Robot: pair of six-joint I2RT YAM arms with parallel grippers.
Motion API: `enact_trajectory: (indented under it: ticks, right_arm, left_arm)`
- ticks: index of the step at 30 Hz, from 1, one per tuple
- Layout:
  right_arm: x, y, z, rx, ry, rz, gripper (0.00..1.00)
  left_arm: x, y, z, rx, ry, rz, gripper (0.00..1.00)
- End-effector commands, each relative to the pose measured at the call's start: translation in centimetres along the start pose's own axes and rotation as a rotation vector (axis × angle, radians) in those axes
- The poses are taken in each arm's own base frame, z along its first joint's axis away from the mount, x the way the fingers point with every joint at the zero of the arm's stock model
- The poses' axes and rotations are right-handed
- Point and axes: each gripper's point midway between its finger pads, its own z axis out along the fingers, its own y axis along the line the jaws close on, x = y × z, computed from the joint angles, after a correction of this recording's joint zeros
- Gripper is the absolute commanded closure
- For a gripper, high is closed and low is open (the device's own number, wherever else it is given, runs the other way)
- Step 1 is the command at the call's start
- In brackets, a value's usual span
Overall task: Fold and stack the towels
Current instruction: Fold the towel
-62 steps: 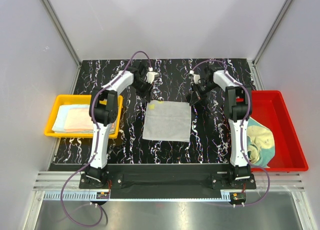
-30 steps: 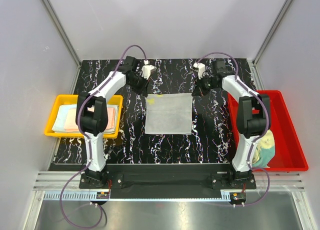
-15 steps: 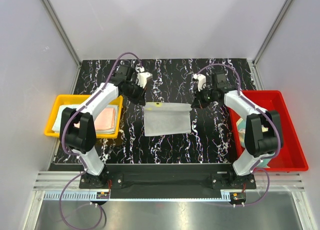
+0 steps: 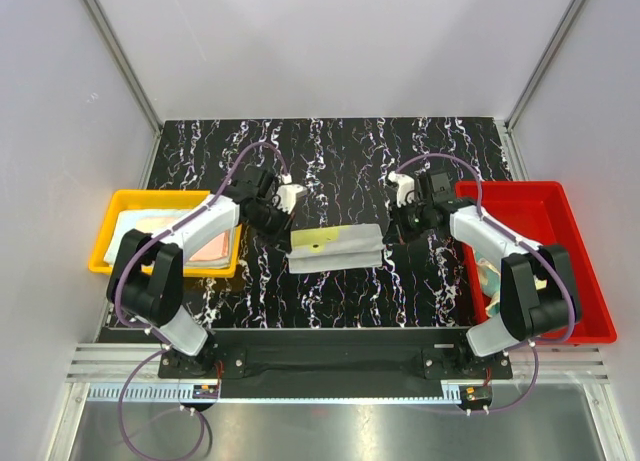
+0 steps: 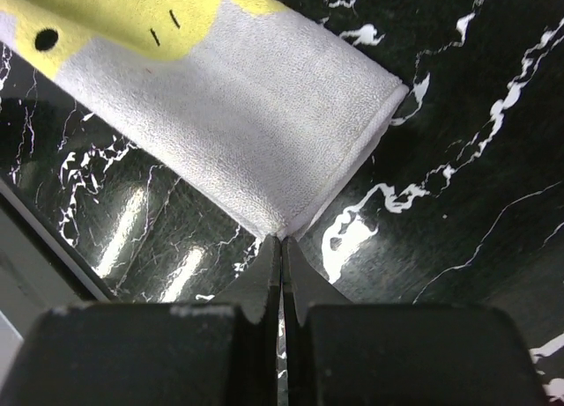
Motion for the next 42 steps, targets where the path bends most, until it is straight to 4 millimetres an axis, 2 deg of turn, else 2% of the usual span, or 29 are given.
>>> enact_trajectory:
  ticks: [1,7,9,11,12,14,15,16,18,21,23,24,26,27,28,29,30,31,33,36,38,42]
  right_arm:
    - [-0.3,0.7,-0.6,0.016,-0.016,0.03,1.0]
    - [1.8,0.5,0.0,0.019,0.077,0.106,0.96]
    - [2.3,0.6,0.3,0.011,0.102,0.135,0.93]
    - [2.2,1.0,0.5,-0.016,0.108,0.158,0.89]
    - [2.4,1.8,0.4,-0.058,0.121,0.171,0.81]
    - [1.3,2.2,-0.2,-0.07,0.117,0.17,0.76]
    - [1.4,2.1,-0.6,-0.049,0.138,0.179,0.73]
    - [0.6,2.1,-1.1,-0.033,0.127,0.172,0.73]
    - [0.8,1.7,-2.0,0.023,0.156,0.195,0.72]
    - [-0.3,2.2,-2.8,0.034,0.149,0.238,0.72]
    - [-1.3,2.7,-3.0,0.032,0.12,0.287,0.73]
    - [-2.3,3.0,-2.8,0.017,0.079,0.29,0.74]
    - [-2.1,3.3,-2.1,-0.003,0.056,0.37,0.75]
    - [-2.8,3.1,-1.5,-0.011,0.01,0.373,0.76]
    - [-1.7,3.1,-0.8,-0.025,0.021,0.401,0.77]
    - [-1.6,3.1,-0.3,-0.037,0.011,0.431,0.78]
    - [-1.8,2.4,0.7,-0.03,-0.01,0.433,0.78]
    - [-0.9,2.0,1.3,-0.02,0.003,0.453,0.78]
    - [-0.2,1.1,2.9,-0.007,0.01,0.484,0.79]
    - [1.6,-0.3,4.4,0.045,0.04,0.539,0.8]
    - [2.4,-0.5,4.7,0.051,0.048,0.557,0.8]
    - [2.2,-0.6,4.2,0.074,0.034,0.545,0.8]
  left_arm:
    - [-0.1,-1.2,-0.5,0.021,-0.031,0.002,1.0]
    - [1.6,-1.3,0.5,0.027,0.027,-0.032,1.0]
    - [2.3,-0.9,1.0,0.007,0.058,-0.049,1.0]
    - [2.8,-0.8,1.3,0.0,0.082,-0.06,0.92]
    - [3.0,-0.4,1.4,-0.026,0.09,-0.065,0.85]
    - [3.0,-0.3,1.3,-0.042,0.09,-0.061,0.84]
    - [2.7,0.0,1.1,-0.069,0.083,-0.06,0.78]
    - [2.5,0.1,0.5,-0.092,0.071,-0.065,0.75]
    - [1.4,0.7,-0.6,-0.151,0.045,-0.066,0.71]
    - [-0.4,0.8,-2.2,-0.212,-0.023,-0.071,0.71]
    - [-2.3,0.0,-3.1,-0.207,-0.115,-0.109,0.69]
    - [-3.8,-0.8,-3.1,-0.164,-0.183,-0.1,0.69]
    - [-4.0,-2.4,-2.6,-0.086,-0.24,-0.15,0.68]
    - [-4.3,-3.7,-2.2,-0.013,-0.26,-0.158,0.68]
    - [-5.5,-4.6,-1.7,0.041,-0.32,-0.177,0.68]
    - [-4.4,-4.8,-0.7,0.068,-0.304,-0.202,0.68]
    - [-4.0,-4.6,0.2,0.072,-0.296,-0.228,0.68]
    - [-4.2,-4.4,0.7,0.079,-0.312,-0.248,0.68]
    - [-2.7,-2.8,2.6,0.028,-0.264,-0.298,0.67]
    - [-1.1,-1.7,4.4,-0.001,-0.207,-0.355,0.67]
    - [-0.3,-0.9,5.2,-0.032,-0.179,-0.381,0.67]
    - [0.0,0.3,4.8,-0.109,-0.161,-0.399,0.67]
